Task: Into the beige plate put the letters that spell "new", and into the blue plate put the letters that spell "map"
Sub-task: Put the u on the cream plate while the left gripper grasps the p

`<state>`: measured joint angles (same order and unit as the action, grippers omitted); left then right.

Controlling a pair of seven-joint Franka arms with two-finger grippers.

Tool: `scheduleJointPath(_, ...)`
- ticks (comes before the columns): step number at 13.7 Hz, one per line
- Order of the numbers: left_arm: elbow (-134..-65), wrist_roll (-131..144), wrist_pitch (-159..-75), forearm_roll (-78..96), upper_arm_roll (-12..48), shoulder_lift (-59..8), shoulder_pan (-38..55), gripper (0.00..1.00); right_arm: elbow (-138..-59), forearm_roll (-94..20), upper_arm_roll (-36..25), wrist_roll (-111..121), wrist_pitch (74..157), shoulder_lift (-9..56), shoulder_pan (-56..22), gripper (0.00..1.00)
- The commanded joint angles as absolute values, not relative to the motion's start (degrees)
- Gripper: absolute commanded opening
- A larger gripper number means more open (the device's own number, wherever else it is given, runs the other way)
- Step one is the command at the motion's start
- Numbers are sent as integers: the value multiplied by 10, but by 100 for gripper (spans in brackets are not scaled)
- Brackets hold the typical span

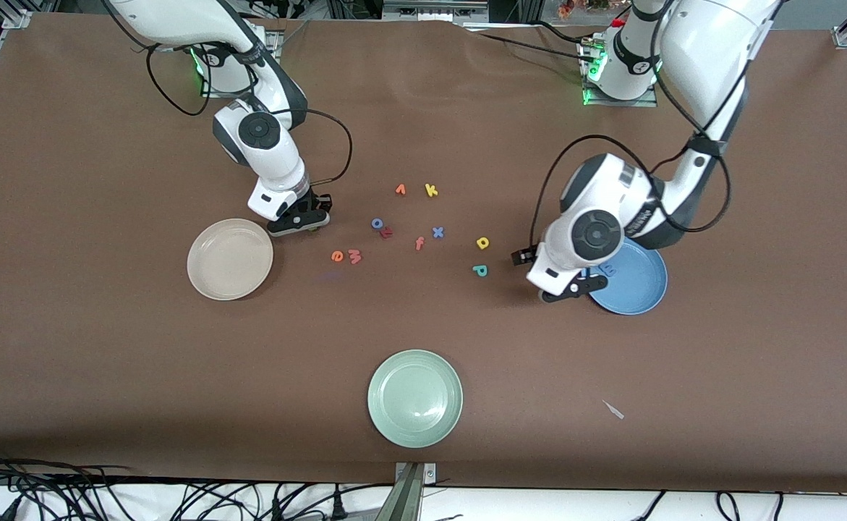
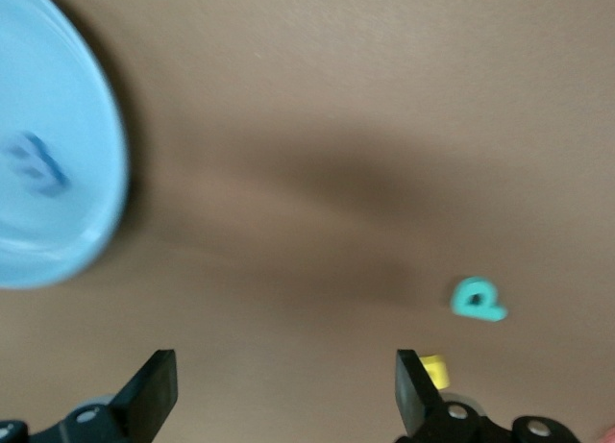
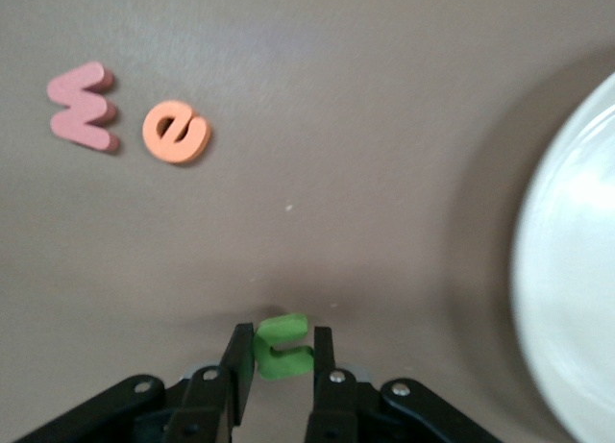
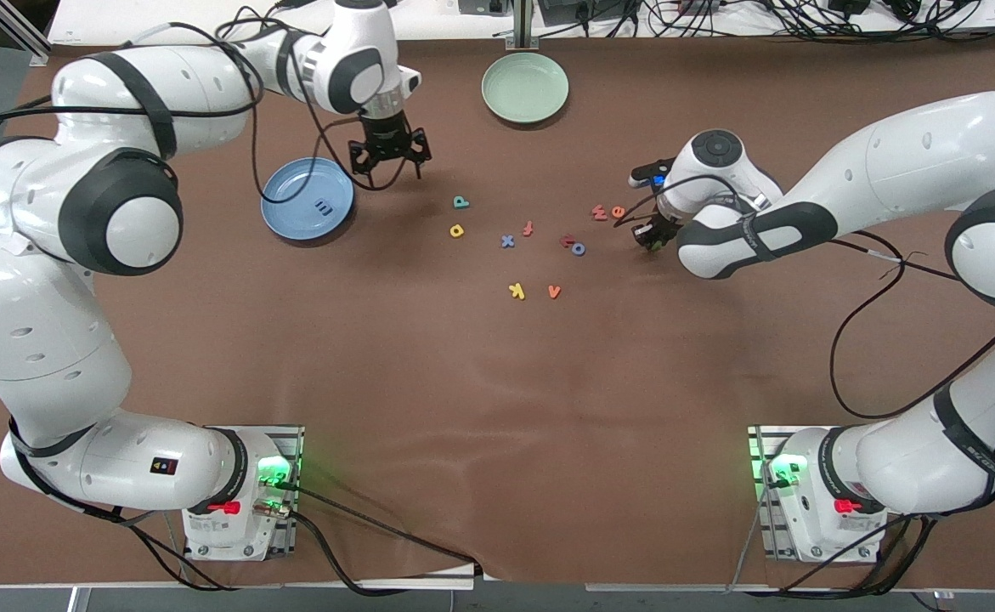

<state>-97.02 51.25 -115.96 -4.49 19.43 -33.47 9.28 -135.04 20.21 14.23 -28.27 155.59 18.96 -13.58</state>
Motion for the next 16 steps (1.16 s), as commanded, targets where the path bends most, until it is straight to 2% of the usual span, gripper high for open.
scheduleJointPath(1,-960,632,-1208,-35,189,-370,105,100,-1329,204,144,-245,1480,142,-133,0)
scheduleJointPath(3,-960,709,-1256,-35,189,-384,115,96,-1283,195,142,-174,1404,131,-117,0)
scheduleJointPath(5,-959,793,-1282,-33,189,-399,125,95,-1254,162,142,-86,1364,127,-87,0)
scheduleJointPath(6,-959,821,-1295,-33,190,-403,135,95,-1247,147,134,-44,1361,127,-77,0)
scheduleJointPath(8,-958,859,-1320,-33,189,-416,155,88,-1234,137,85,44,1361,127,-75,0)
scheduleJointPath(10,-958,881,-1353,-33,189,-426,162,87,-1219,130,50,106,1348,130,-69,0)
scheduleJointPath(11,-958,881,-1356,-34,188,-428,163,84,-1216,129,41,127,1347,133,-69,0)
scheduleJointPath(15,-958,880,-1356,-40,188,-434,163,80,-1221,95,26,132,1351,155,-60,0)
scheduleJointPath(16,-958,880,-1357,-40,187,-437,163,80,-1224,65,26,133,1353,157,-60,19)
